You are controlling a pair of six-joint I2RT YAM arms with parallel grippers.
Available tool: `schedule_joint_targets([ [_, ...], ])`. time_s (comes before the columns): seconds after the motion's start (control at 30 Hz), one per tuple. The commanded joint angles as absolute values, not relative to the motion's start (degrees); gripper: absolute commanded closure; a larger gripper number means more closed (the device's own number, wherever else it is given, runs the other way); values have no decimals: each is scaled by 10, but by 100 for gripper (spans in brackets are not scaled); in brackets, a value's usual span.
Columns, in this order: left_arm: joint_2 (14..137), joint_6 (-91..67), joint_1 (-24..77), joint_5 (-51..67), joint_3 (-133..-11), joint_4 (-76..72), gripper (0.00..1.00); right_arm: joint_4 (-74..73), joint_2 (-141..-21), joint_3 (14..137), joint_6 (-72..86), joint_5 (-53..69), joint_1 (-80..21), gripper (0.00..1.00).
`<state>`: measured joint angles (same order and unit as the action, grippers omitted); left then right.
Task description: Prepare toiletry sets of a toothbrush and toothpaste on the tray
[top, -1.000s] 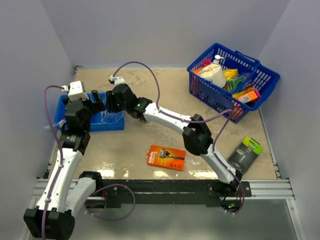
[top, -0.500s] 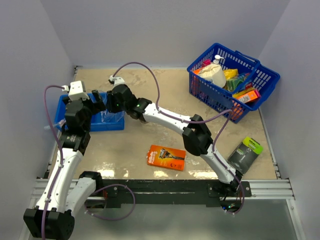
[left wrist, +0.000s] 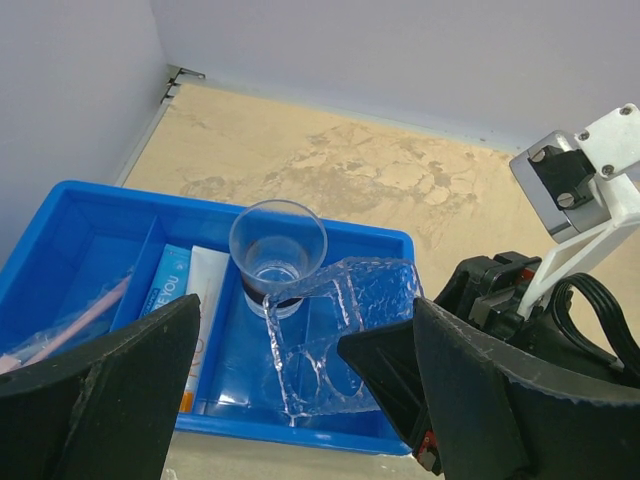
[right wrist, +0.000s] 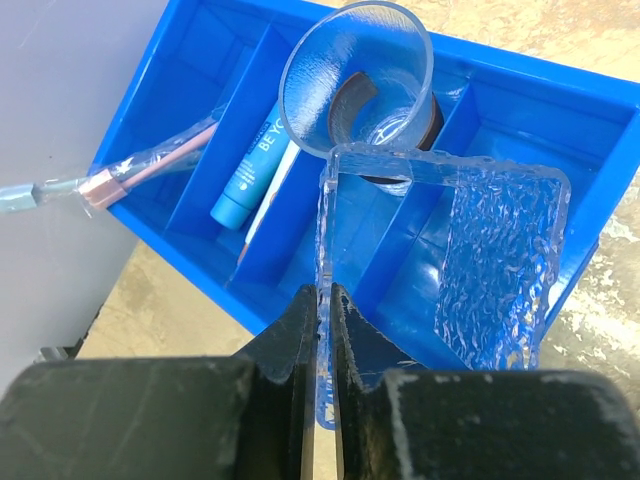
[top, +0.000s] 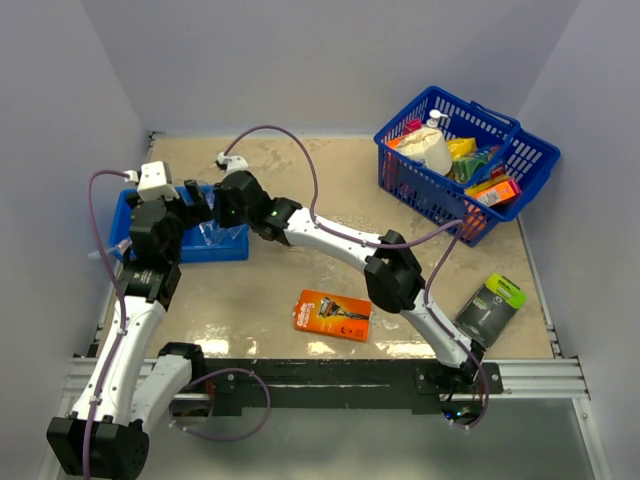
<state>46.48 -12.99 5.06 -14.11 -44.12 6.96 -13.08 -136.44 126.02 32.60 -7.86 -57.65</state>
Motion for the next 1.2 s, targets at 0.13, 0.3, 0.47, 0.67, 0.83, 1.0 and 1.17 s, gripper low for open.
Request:
schedule_joint_targets([
  [0.13,458,-139,57,-138,-436,43,9,-125,-1319,1242,333,-105,-576,100],
  [0.3,457,-140,59,-135,-437,42,9,-89,-1291,1207,340,-105,-575,100],
  [0.47,455,-140,61,-131,-438,42,9,-55,-1250,1160,343,-111,-575,100],
  [0.67,449,-142,61,-135,-439,43,9,-16,-1209,1110,349,-105,-575,100],
  [0.83,444,-146,61,-140,-438,42,10,-3,-1199,1090,351,-102,-574,100],
  [1.0,434,-148,61,-149,-435,40,10,11,-1176,1073,350,-97,-574,100],
  [1.17,409,-151,61,-181,-428,36,10,25,-1148,1049,345,-105,-572,100],
])
